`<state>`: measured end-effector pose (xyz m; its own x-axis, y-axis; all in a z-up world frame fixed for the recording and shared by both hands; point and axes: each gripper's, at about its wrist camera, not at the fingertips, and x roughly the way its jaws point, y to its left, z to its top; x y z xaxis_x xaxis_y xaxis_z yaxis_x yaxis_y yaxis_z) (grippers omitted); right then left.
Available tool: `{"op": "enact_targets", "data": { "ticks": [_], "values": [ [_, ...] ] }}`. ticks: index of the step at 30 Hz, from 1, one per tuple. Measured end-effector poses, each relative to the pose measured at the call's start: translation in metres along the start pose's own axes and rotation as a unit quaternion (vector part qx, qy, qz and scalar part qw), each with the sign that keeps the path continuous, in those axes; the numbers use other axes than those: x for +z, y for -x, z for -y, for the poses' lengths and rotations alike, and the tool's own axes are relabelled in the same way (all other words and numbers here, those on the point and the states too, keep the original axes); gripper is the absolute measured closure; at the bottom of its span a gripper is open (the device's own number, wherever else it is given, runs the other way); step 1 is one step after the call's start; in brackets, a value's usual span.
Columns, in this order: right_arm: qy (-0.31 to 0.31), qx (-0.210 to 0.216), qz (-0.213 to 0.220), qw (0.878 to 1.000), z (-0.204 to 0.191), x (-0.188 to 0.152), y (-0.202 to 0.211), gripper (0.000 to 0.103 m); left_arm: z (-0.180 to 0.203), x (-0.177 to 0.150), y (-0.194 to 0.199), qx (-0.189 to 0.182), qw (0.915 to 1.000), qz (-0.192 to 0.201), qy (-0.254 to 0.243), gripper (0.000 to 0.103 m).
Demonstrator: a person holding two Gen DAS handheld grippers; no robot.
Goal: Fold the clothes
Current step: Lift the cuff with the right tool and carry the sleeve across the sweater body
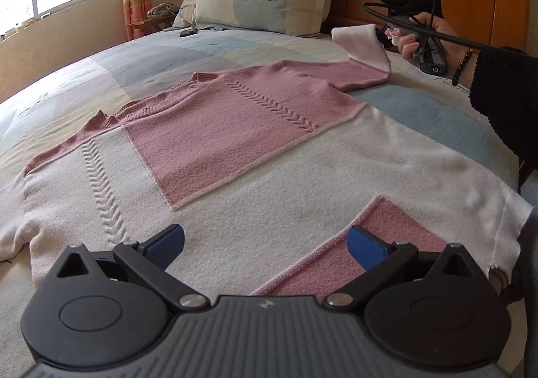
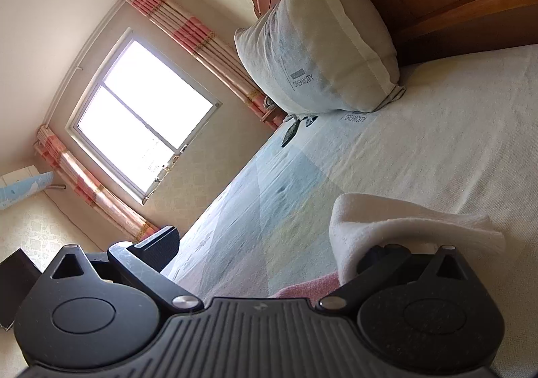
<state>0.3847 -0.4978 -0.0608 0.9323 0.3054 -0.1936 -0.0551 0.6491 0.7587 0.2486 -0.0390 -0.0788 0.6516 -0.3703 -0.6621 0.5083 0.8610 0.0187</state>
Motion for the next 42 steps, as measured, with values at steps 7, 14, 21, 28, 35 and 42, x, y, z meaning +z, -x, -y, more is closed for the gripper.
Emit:
{"op": "enact_targets", "data": {
  "ticks": [7, 14, 21, 28, 35, 42],
  "values": [
    [0.013, 0.003, -0.035, 0.999, -0.033, -0.02, -0.014, 0.0, -0.006, -0.004, 0.01, -0.037, 0.9992, -0.017, -0.003, 0.001],
    [0.054, -0.009, -0.084, 0.995, -0.075, -0.028, -0.031, 0.0, -0.009, -0.003, 0.019, -0.038, 0.9992, -0.009, 0.003, 0.001],
    [0.069, 0.0, -0.138, 0.988, -0.122, -0.03, -0.052, 0.0, -0.014, -0.005, 0.025, -0.035, 0.9992, -0.015, 0.008, 0.001],
    [0.092, -0.007, -0.219, 0.971, -0.159, -0.056, -0.078, 0.0, -0.016, -0.011, 0.026, -0.032, 0.9988, -0.038, -0.001, 0.001],
    [0.09, -0.017, -0.242, 0.966, -0.175, -0.068, -0.087, 0.0, -0.019, -0.01, 0.034, -0.03, 0.9992, -0.027, 0.003, 0.001],
    [0.085, -0.013, -0.223, 0.971, -0.192, -0.068, -0.094, 0.0, -0.023, -0.009, 0.038, -0.031, 0.9992, -0.02, 0.013, 0.001]
  ]
}}
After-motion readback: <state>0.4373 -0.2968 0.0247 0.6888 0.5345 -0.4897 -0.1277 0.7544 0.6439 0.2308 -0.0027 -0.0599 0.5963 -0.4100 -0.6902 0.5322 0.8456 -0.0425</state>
